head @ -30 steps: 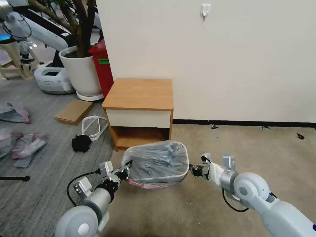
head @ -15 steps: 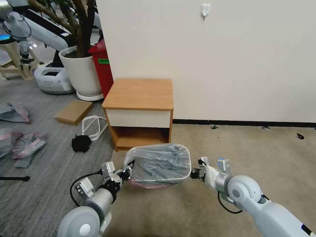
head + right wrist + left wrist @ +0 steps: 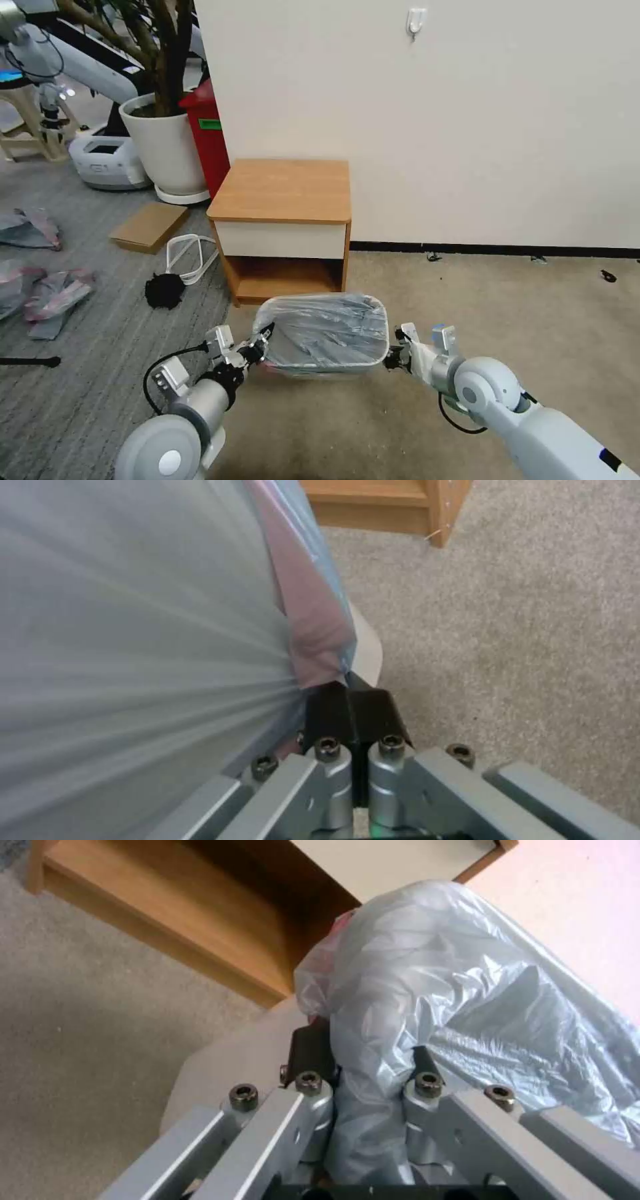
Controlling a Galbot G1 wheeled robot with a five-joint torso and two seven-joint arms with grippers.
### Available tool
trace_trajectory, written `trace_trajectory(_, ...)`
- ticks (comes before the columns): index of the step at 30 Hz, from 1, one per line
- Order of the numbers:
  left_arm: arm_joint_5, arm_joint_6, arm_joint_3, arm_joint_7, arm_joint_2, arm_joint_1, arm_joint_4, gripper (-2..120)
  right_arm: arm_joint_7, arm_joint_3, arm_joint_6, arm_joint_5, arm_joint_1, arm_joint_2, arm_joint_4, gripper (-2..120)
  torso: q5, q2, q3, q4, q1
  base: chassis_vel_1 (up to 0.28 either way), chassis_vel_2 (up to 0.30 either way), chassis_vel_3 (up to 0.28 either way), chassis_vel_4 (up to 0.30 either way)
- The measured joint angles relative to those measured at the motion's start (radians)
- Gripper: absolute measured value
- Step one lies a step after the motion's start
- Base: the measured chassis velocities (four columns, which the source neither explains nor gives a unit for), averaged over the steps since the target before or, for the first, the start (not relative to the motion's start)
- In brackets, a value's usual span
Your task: Pick up the garbage bag from the table and place it over the trash can.
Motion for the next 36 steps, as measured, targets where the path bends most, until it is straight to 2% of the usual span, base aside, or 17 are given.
trace_trajectory(7,-0.014,0.003,-0.005,-0.014,0.013,0.001,-0.009,8,0.003,-0.029,0.002,-0.022,0.032,0.005,-0.032,0,0.0,0.0,0.0,0.0,0.0,0.0,0.0,0.0,0.0)
trace_trajectory(22,-0.024,0.004,-0.008,-0.021,0.023,0.001,-0.013,8,0.012,-0.027,0.016,-0.039,0.023,0.002,-0.027,0,0.0,0.0,0.0,0.0,0.0,0.0,0.0,0.0,0.0)
trace_trajectory(28,0.013,-0.006,-0.011,-0.02,0.026,-0.01,0.022,7,0.044,-0.008,0.038,-0.019,-0.002,-0.012,0.017,0,0.0,0.0,0.0,0.0,0.0,0.0,0.0,0.0,0.0)
trace_trajectory(31,0.036,-0.014,-0.009,-0.02,0.023,-0.026,0.056,7,0.059,0.015,0.045,-0.008,-0.029,-0.018,0.057,14,0.0001,0.0,0.0,0.0,0.0,0.0,0.0,0.0,0.0)
trace_trajectory(35,0.044,-0.02,-0.007,-0.019,0.023,-0.035,0.074,7,0.064,0.032,0.049,-0.006,-0.044,-0.023,0.078,22,-0.0001,0.0,0.0,0.0,0.0,0.0,0.0,0.0,0.0)
trace_trajectory(36,0.048,-0.023,-0.007,-0.018,0.023,-0.041,0.087,7,0.065,0.048,0.049,-0.004,-0.057,-0.028,0.092,28,0.0001,0.0,0.0,0.0,0.0,0.0,0.0,0.0,0.0)
